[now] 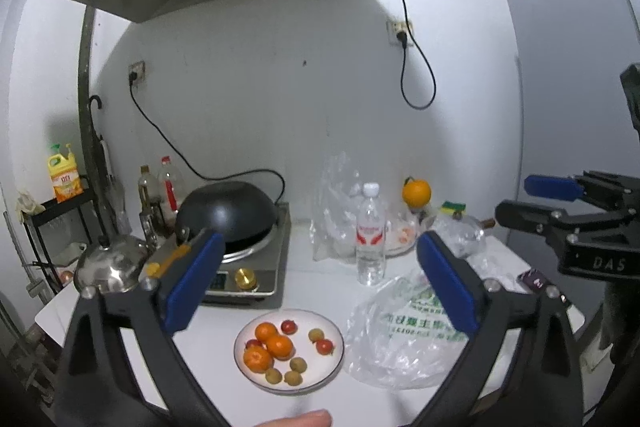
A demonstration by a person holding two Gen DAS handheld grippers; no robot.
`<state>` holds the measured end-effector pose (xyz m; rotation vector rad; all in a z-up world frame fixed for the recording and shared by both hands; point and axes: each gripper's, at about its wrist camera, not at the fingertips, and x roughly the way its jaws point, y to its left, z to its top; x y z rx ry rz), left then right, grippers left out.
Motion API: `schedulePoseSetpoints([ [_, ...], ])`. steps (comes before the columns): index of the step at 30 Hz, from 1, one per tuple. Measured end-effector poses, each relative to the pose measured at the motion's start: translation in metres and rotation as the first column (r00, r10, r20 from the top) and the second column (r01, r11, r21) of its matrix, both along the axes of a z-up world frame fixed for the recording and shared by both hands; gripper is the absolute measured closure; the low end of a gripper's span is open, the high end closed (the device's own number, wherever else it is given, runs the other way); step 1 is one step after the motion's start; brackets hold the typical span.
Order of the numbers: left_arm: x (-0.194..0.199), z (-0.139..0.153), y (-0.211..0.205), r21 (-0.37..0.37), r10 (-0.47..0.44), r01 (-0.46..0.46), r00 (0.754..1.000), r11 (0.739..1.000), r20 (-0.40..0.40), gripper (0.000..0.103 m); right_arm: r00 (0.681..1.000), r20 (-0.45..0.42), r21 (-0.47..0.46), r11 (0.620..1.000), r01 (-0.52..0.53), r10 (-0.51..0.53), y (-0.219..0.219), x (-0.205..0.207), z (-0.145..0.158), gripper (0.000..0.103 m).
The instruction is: Organize fruits
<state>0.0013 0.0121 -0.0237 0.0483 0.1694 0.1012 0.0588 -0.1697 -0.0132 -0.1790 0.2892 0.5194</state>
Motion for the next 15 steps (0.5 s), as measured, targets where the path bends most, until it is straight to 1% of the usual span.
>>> schedulePoseSetpoints([
  [2, -0.003, 0.004, 0.000, -0.006, -0.002, 0.002, 1.000, 1.000, 0.010, 0.004, 1.000, 0.016, 0.009, 1.000, -0.004, 0.004, -0.002, -0.006, 0.006, 0.037],
  [7, -0.015, 0.015, -0.006, 0.005, -0.015, 0.015, 0.999, 1.000, 0.031, 0.004, 0.999, 0.052, 0.023, 1.000, -0.015, 0.014, -0.009, -0.022, 0.019, 0.037],
  [15, -0.026, 0.029, -0.015, 0.021, -0.023, 0.022, 0.998, 1.000, 0.052, 0.004, 0.996, 0.091, 0.034, 0.999, 0.001, -0.004, -0.015, -0.033, 0.028, 0.036],
])
